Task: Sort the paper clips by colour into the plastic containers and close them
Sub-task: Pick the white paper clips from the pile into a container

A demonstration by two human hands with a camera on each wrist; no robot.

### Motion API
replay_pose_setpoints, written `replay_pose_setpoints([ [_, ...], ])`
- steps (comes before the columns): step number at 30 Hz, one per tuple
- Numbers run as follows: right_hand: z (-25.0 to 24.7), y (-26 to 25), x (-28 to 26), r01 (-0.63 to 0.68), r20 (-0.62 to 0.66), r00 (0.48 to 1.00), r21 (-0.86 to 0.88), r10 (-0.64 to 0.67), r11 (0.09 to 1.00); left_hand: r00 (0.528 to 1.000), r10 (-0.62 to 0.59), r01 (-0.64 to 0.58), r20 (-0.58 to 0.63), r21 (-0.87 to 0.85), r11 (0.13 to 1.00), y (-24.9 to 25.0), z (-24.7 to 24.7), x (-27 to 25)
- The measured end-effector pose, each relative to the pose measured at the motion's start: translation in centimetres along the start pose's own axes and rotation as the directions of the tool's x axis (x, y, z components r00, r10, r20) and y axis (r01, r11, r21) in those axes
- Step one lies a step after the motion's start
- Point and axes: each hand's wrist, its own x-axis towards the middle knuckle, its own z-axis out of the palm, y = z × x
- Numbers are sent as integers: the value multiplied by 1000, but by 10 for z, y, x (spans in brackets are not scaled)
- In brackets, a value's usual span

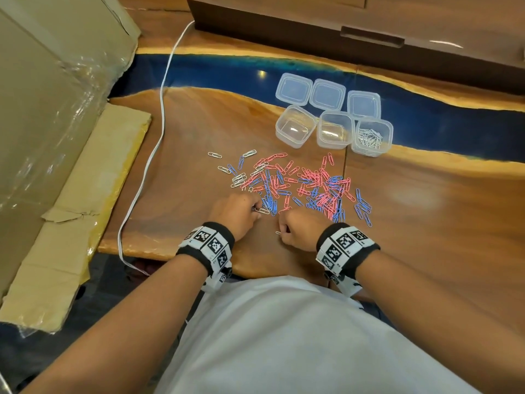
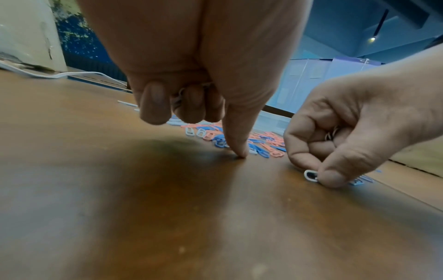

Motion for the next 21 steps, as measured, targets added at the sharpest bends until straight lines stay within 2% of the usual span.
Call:
replay_pose_setpoints([
  [4, 1, -1, -2, 13, 21, 1000, 38, -13, 999, 999, 19, -21, 44, 64, 998, 3, -3, 4],
  [6, 4, -2, -4, -11, 7, 1000, 181, 10, 983, 995, 13, -20, 96, 80, 997, 4, -5, 7],
  [7, 4, -2, -6, -45, 4, 999, 318, 46, 947, 993, 7, -18, 119, 90, 996, 5, -5, 8],
  [8, 3, -2, -7, -96, 23, 995, 494, 97, 864, 989, 5, -20, 145, 107, 994, 6, -6, 10],
  [10, -2, 1, -10, -213, 123, 974, 789, 192, 577, 982, 6, -34, 186, 147, 989, 8, -9, 13],
  [11, -5, 4, -12, -239, 155, 964, 860, 216, 450, 980, 12, -44, 199, 161, 986, 9, -10, 13],
  [12, -7, 7, -13, -233, 154, 960, 903, 232, 362, 978, 21, -56, 207, 167, 984, 10, -11, 14],
  [15, -16, 13, -15, -184, 119, 950, 960, 288, 211, 969, 28, -66, 244, 149, 987, 11, -13, 13],
  [17, -20, 19, -13, -163, 114, 938, 978, 328, 128, 957, -1, -29, 289, 100, 995, 10, -11, 11],
  [19, -26, 24, -12, -161, 142, 919, 987, 367, 21, 952, -46, 60, 303, -36, 998, 10, -10, 7],
  [21, -33, 33, -11, -153, 180, 907, 983, 380, -101, 949, -82, 171, 304, -276, 946, 15, -12, 4],
])
